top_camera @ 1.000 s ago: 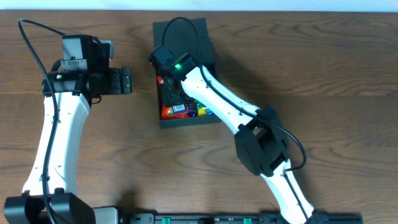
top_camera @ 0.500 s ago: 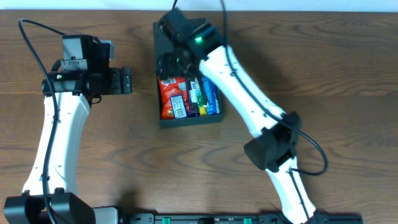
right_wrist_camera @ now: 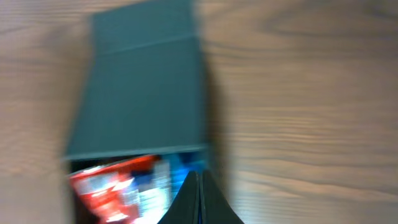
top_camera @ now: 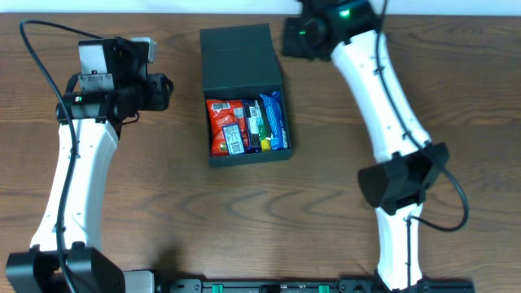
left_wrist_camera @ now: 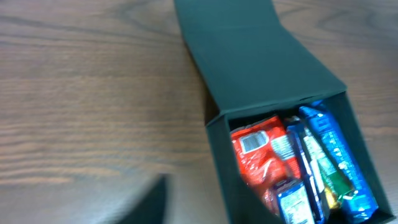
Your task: Pack container
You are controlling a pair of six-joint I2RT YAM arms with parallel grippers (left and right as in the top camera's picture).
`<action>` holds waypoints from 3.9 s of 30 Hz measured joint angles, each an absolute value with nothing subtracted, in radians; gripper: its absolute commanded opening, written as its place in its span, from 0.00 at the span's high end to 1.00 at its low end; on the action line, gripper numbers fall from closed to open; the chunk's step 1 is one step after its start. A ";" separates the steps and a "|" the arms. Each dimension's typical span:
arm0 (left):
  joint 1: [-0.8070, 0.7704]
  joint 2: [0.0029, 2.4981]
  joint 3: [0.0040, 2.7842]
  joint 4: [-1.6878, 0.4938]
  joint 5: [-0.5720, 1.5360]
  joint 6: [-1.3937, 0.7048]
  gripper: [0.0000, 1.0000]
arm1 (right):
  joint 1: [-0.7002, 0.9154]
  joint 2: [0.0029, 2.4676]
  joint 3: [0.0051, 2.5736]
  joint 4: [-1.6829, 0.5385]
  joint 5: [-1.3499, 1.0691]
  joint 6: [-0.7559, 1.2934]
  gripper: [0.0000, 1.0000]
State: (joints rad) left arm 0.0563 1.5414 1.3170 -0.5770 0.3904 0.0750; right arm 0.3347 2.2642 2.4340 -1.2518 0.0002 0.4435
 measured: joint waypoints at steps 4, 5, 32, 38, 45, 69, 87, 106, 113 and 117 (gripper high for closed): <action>0.056 1.617 1.319 -0.501 0.416 0.017 0.94 | 0.248 2.278 2.330 -1.249 0.012 0.437 0.99; 0.056 1.639 1.320 -0.485 0.419 -0.002 0.94 | 0.230 2.282 2.308 -1.242 0.010 0.435 0.99; 0.007 2.266 1.804 -0.474 0.516 -0.501 0.95 | 0.119 2.606 2.207 -0.779 -0.612 0.270 0.98; 0.004 2.311 1.807 -0.501 0.517 -0.524 0.95 | 0.123 2.606 2.223 -0.714 -0.711 0.274 0.98; 0.004 2.316 1.807 -0.539 0.517 -0.525 0.95 | 0.146 2.606 2.224 -0.705 -0.775 0.281 0.99; 0.005 2.316 1.807 -0.496 0.547 -0.524 0.94 | 0.193 2.644 2.224 -0.600 -0.864 0.326 0.99; 0.019 2.316 1.810 -0.441 0.660 -0.450 0.94 | 0.162 2.644 2.224 -0.511 -1.094 0.316 0.99; 0.019 2.192 1.842 -0.476 0.768 -0.200 0.94 | 0.138 2.587 2.243 -0.511 -1.238 0.290 0.98; 0.014 2.064 1.852 -0.560 0.786 -0.076 0.94 | 0.138 2.484 2.261 -0.535 -1.285 0.273 0.98; 0.011 2.034 1.852 -0.612 0.787 -0.012 0.94 | 0.138 2.454 2.263 -0.568 -1.304 0.255 0.98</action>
State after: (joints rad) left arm 0.0109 2.0338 1.8523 -0.6125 0.7872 -0.0124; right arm 0.1379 2.4542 2.2635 -0.5678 -1.3037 0.2550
